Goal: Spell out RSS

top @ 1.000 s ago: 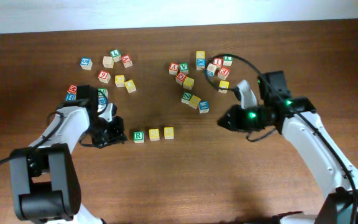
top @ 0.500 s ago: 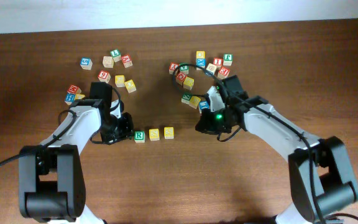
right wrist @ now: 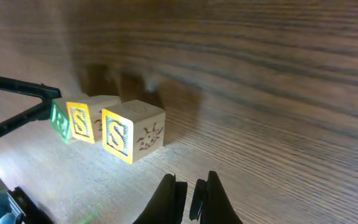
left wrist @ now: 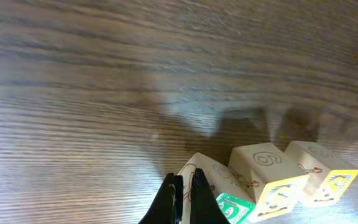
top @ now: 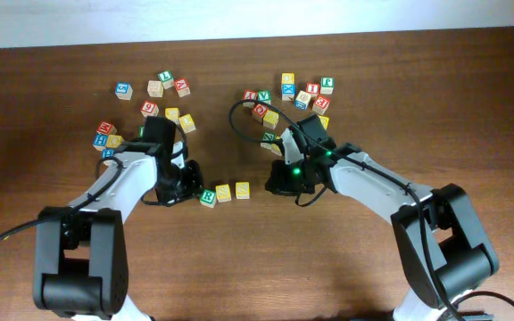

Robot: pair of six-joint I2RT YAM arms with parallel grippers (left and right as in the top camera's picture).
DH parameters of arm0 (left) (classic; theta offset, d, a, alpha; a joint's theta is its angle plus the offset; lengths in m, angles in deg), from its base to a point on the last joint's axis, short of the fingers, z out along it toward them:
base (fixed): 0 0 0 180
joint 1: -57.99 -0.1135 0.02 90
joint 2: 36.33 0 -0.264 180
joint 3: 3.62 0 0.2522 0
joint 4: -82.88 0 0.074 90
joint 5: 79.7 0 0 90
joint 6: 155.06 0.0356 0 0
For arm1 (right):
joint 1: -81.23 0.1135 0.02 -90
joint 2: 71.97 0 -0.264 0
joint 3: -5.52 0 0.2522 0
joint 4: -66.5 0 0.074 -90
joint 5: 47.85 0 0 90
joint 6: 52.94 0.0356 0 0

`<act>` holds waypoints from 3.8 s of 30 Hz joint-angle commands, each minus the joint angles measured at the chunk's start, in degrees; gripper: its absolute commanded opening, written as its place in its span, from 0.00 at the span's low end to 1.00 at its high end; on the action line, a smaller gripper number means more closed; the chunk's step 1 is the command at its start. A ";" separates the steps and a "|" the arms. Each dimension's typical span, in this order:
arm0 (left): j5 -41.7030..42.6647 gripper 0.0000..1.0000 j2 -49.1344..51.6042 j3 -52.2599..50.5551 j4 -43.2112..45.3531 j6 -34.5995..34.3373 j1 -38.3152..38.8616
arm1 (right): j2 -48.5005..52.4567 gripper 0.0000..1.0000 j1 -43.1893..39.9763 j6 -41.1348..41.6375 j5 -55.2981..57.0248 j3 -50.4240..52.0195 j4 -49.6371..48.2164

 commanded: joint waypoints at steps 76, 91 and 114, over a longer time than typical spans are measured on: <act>-5.79 0.00 0.31 -3.65 4.59 -9.62 5.09 | 5.22 0.04 6.08 2.95 3.54 -1.40 -6.23; -13.84 0.00 -1.14 5.70 -11.69 -5.22 -0.57 | 2.78 0.04 2.21 -3.13 12.61 -16.15 20.41; -12.41 0.00 -6.75 -1.27 -10.82 -5.99 16.15 | -8.00 0.98 -12.33 -3.08 14.01 -17.79 31.41</act>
